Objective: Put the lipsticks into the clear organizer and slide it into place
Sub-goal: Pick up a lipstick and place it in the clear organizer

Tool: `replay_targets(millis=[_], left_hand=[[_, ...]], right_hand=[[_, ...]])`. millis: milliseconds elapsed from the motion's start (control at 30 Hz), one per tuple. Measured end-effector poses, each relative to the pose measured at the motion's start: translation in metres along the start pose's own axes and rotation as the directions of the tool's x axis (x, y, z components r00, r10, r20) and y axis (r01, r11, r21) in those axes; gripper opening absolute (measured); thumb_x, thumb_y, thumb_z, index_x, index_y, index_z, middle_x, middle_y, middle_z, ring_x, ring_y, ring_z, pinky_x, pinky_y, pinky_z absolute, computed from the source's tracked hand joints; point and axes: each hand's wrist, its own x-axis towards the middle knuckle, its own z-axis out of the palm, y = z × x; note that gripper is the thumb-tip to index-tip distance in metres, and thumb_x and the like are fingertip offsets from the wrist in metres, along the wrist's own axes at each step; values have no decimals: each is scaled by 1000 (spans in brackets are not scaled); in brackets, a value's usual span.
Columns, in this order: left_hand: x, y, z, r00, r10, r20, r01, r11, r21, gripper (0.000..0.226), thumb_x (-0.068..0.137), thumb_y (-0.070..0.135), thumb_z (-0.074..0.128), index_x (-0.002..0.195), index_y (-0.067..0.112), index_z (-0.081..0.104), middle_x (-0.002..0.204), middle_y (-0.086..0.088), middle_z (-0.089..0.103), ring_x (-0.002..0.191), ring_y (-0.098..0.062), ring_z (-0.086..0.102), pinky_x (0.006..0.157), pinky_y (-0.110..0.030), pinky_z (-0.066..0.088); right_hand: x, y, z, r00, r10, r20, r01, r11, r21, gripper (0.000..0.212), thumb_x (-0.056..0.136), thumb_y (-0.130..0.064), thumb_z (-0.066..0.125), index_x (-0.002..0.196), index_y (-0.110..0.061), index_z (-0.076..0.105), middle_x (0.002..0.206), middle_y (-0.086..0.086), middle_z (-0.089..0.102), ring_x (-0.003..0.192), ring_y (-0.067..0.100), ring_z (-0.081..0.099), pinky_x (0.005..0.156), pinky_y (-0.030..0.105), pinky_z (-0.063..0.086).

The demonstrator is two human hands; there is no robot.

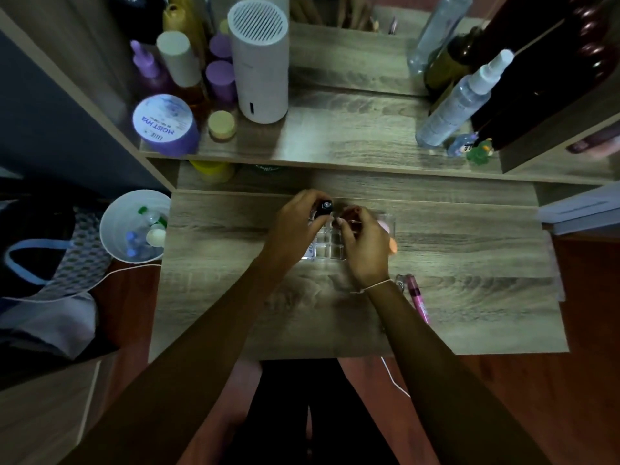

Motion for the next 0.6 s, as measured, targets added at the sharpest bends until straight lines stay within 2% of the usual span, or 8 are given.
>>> replay_targets(millis=[100, 233, 400, 500, 600], left_hand=[[0, 0, 2, 1000, 12, 19, -12, 1000, 17, 32, 83, 12, 69, 113, 10, 58, 113, -9, 63, 101, -15, 61, 81, -11, 43], [-3, 1, 4, 999, 18, 32, -19, 999, 27, 35, 85, 17, 68, 117, 9, 57, 115, -11, 63, 102, -19, 61, 84, -28, 52], [-1, 5, 3, 999, 50, -6, -49, 999, 21, 33, 84, 13, 67, 115, 8, 59, 114, -11, 64, 103, -20, 62, 87, -27, 50], [1, 6, 2, 999, 47, 7, -47, 999, 26, 34, 84, 15, 67, 116, 9, 59, 114, -11, 64, 104, -21, 61, 87, -30, 52], [3, 7, 2, 999, 39, 11, -40, 998, 39, 34, 84, 13, 69, 116, 10, 59, 114, -10, 65, 103, -21, 62, 86, -29, 51]], right_hand=[[3, -1, 2, 1000, 5, 10, -5, 999, -32, 24, 95, -23, 57, 112, -7, 63, 106, 11, 72, 97, 26, 67, 87, 43, 52], [9, -4, 1, 998, 16, 62, -13, 999, -50, 24, 96, -21, 53, 113, -6, 60, 107, 12, 71, 98, 27, 65, 86, 41, 52], [14, -5, -1, 997, -6, 81, 14, 994, -107, 26, 89, -11, 58, 115, -8, 63, 113, 11, 68, 103, 27, 63, 88, 35, 49], [16, -3, 0, 995, 6, 100, 8, 990, -142, 27, 90, -15, 59, 115, -6, 63, 115, 13, 65, 104, 28, 61, 86, 32, 45], [20, -4, 0, 995, 32, 100, -22, 995, -96, 29, 93, -17, 55, 118, -5, 61, 117, 14, 63, 107, 28, 59, 85, 29, 42]])
